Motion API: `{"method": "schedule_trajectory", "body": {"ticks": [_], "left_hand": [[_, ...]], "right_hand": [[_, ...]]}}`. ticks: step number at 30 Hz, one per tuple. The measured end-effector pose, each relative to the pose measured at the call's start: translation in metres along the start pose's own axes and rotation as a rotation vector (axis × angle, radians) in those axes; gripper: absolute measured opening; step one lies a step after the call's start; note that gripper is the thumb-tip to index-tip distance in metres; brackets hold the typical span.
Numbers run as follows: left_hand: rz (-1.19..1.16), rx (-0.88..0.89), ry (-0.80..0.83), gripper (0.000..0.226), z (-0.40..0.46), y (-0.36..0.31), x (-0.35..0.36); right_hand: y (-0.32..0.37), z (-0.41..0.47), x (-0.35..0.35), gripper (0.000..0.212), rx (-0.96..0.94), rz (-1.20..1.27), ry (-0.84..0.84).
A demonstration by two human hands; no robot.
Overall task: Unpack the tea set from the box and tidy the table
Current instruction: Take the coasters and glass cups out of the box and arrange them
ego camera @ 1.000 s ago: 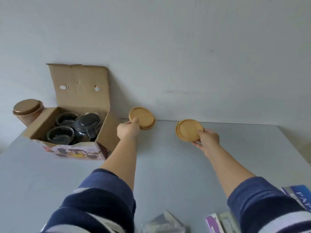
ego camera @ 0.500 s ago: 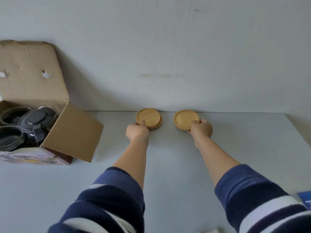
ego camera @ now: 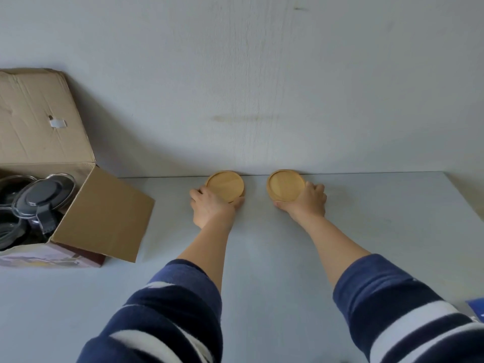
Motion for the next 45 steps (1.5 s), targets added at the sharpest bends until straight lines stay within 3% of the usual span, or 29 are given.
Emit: {"method": "schedule_trajectory", "body": {"ticks": [5,12,19,26,30,33,36,39,45], "left_hand": [[-0.057,0.031,-0.037,0.098,-0.007,0.001,-0.005],[0.034,0.104,-0.1,0.104,-0.06,0.032,-0.017],[0.163,0.136,-0.012,0.107,-0.105,0.079,-0.001],[0.142,0.124,-0.01,0.11,-0.104,0.079,-0.001],[0.046,0.124,0.046,0.107,-0.101,0.077,-0.011],[0.018,0.167,-0.005,0.088,-0.092,0.069,-0.045],[0.093,0.337,-0.108,0.07,-0.082,0.058,-0.097],[0.147,0.442,-0.192,0.058,-0.066,0.069,-0.153],[0.157,0.363,-0.413,0.053,-0.024,0.132,-0.265]], "right_hand": [[-0.002,-0.005,-0.007,0.099,0.021,0.012,-0.011],[-0.038,-0.064,-0.02,0.096,-0.01,-0.056,-0.115],[-0.087,-0.11,0.009,0.103,0.027,-0.198,0.063],[-0.084,-0.107,0.01,0.11,0.06,-0.195,0.131],[-0.074,-0.11,0.001,0.125,0.085,-0.288,0.303],[-0.049,-0.113,-0.011,0.136,0.073,-0.475,0.414],[0.006,-0.116,-0.012,0.125,-0.077,-0.599,0.422],[0.075,-0.135,0.0,0.103,-0.233,-0.577,0.407],[0.216,-0.194,0.042,0.08,-0.533,-0.363,0.261]]}}
Point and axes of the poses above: each hand's wrist, its own z-axis towards the middle knuckle, its own x-axis out of the palm, y = z × x, the point moved 8 cm from there along z, towards the middle knuckle, and after that the axes turned 5 degrees about -z, right-handed, at the moved point
